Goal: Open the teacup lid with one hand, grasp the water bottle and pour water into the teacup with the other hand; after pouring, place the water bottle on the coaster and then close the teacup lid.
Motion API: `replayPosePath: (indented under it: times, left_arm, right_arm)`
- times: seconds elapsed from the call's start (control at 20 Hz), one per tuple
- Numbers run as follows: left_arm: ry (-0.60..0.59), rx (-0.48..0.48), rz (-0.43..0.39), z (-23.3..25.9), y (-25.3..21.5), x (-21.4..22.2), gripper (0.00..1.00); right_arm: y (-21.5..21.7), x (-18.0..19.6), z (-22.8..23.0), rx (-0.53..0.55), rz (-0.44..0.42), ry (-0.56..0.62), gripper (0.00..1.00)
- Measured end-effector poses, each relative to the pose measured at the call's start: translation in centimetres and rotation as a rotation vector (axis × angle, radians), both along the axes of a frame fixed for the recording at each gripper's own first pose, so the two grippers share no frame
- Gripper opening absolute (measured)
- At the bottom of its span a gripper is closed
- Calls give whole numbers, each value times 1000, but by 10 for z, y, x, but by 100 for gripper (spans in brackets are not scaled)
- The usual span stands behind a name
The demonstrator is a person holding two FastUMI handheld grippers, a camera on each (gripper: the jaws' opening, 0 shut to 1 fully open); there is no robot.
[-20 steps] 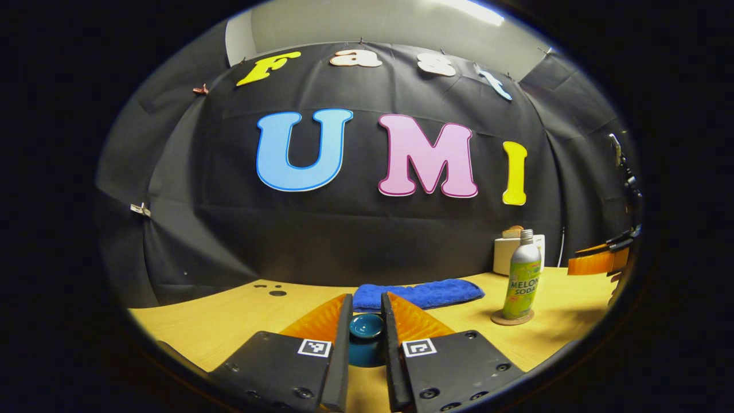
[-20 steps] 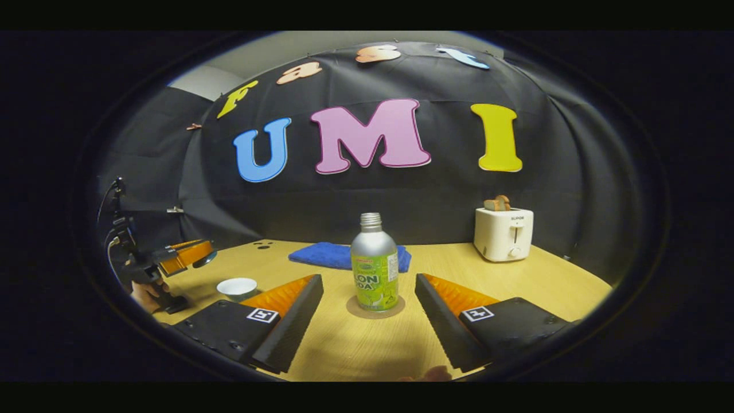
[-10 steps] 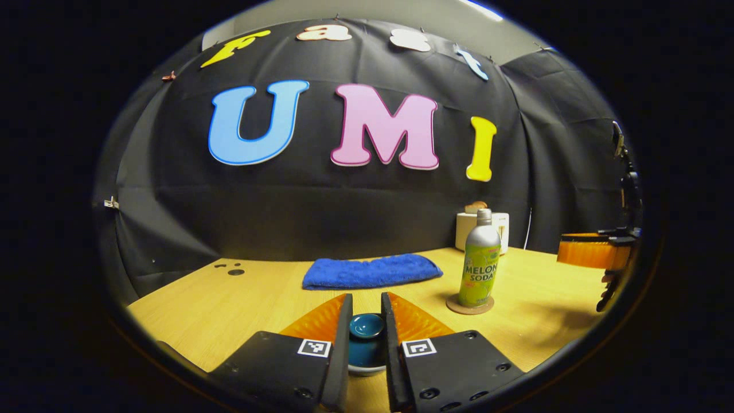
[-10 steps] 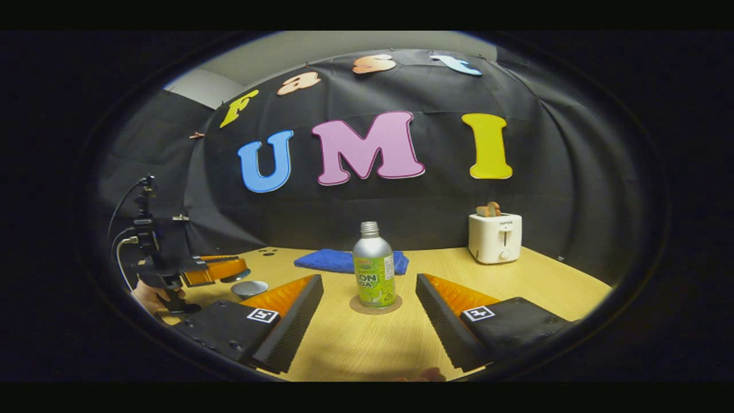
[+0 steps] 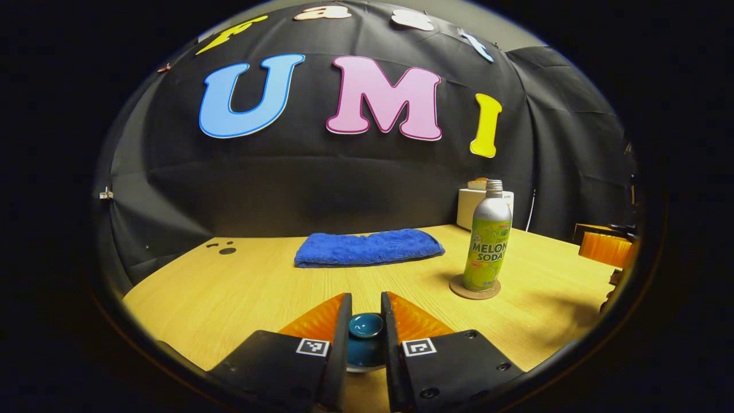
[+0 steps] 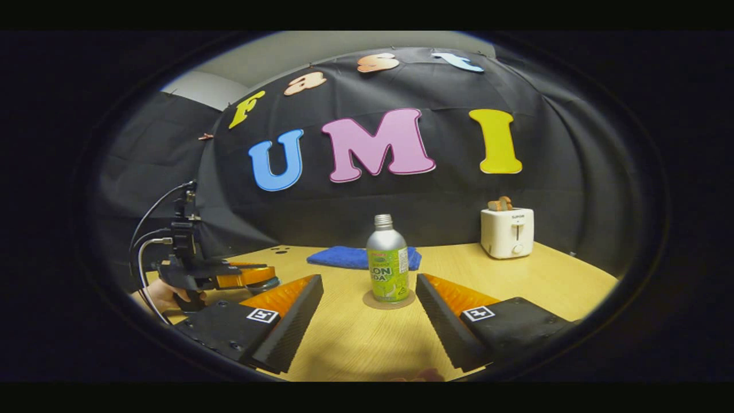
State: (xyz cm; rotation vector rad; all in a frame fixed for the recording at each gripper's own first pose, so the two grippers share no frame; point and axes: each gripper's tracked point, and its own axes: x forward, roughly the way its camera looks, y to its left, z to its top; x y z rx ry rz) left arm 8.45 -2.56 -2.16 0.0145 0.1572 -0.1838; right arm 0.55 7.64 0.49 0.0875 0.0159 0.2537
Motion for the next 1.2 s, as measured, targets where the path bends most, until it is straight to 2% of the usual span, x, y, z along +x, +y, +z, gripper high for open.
replayPosePath:
  times: [0.3,0.45,0.7,0.8,0.95,1.05,1.1,1.15,1.2]
  left_arm:
    - [21,24,30,-5,4,2,32]
    - [36,45,41,-8,4,5,34]
    - [25,37,49,-7,3,4,39]
    - [22,16,48,-6,2,-1,54]
    - [-22,14,70,7,3,-12,96]
    - [-80,21,93,22,5,-24,95]
    - [-113,17,97,30,4,-32,95]
    - [-144,5,101,37,2,-40,95]
    - [-173,-13,102,42,-1,-48,95]
  right_arm:
    - [0,3,-5,1,5,7,100]
    - [3,5,-12,26,19,30,100]
    - [4,5,-23,-1,22,49,100]
    - [2,4,-25,-16,20,53,100]
    - [1,2,-25,-21,20,55,100]
    - [-3,1,-26,-27,2,53,100]
    - [-6,1,-26,-30,-10,52,96]
    - [-8,2,-28,-30,-21,54,100]
    - [-9,1,-30,-28,-35,53,100]
